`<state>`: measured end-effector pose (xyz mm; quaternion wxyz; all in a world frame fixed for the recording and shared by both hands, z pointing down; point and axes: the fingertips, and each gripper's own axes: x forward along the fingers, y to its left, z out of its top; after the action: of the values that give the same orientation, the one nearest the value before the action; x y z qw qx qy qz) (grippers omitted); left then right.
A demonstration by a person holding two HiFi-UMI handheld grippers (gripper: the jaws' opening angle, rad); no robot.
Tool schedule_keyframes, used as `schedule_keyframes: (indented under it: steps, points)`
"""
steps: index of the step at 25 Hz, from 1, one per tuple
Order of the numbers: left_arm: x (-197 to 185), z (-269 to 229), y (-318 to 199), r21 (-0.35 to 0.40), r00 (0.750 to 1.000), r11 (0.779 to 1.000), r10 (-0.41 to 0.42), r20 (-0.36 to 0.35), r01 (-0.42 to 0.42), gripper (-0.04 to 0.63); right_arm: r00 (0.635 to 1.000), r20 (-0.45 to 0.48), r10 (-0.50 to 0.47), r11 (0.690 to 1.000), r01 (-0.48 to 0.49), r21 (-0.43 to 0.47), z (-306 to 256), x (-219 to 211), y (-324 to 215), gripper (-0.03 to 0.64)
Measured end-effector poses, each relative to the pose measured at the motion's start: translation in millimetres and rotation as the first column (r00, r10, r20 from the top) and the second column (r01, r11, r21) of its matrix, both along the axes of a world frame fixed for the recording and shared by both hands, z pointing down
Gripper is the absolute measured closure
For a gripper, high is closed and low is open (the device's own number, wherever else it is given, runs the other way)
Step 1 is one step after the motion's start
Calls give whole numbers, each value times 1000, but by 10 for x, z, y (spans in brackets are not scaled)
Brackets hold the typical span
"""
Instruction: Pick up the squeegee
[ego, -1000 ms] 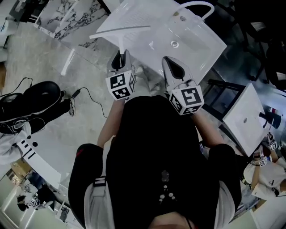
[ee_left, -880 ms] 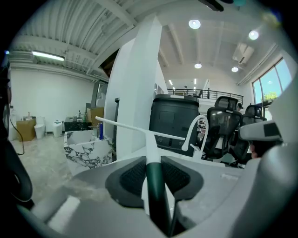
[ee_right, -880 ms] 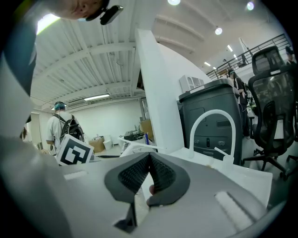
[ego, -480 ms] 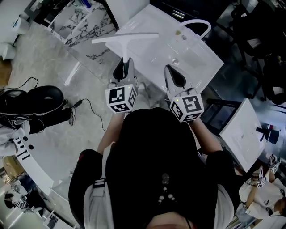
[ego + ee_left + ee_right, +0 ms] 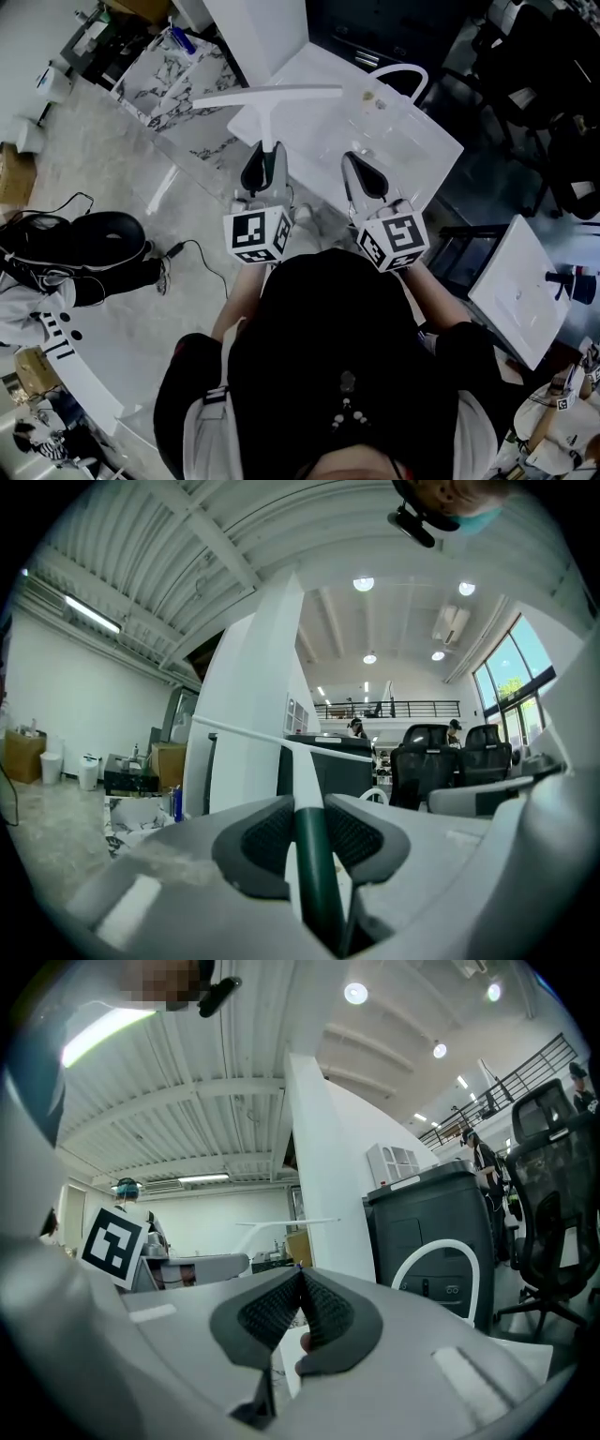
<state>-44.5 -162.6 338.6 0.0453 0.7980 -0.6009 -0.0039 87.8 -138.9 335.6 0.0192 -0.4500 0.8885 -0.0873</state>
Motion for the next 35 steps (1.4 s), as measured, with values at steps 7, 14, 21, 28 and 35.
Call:
schedule_keyframes:
  steps: [7,14,21,28,35]
  points:
    - [24,-276,49,76,1000,997,-1,-5,2,486,1000,-6,15,999,-15,32,-86,49,28,615]
    - [17,-430,114,113,1000,994,-1,-18,3,487,1000,-3,12,998,-12,66,-230,60,103,615]
    - [52,-415,173,115,1000,993,17,-16,-15,486,1000,-8,1,997,0,77,-255,35,161,615]
    - [92,-362,177,108,1000,994,17,-17,-15,486,1000,-12,-1,997,2,72,-225,76,160,615]
    - [114,-334,182,105,1000,994,12,-26,-9,487,1000,-23,-11,997,13,70,-203,98,164,615]
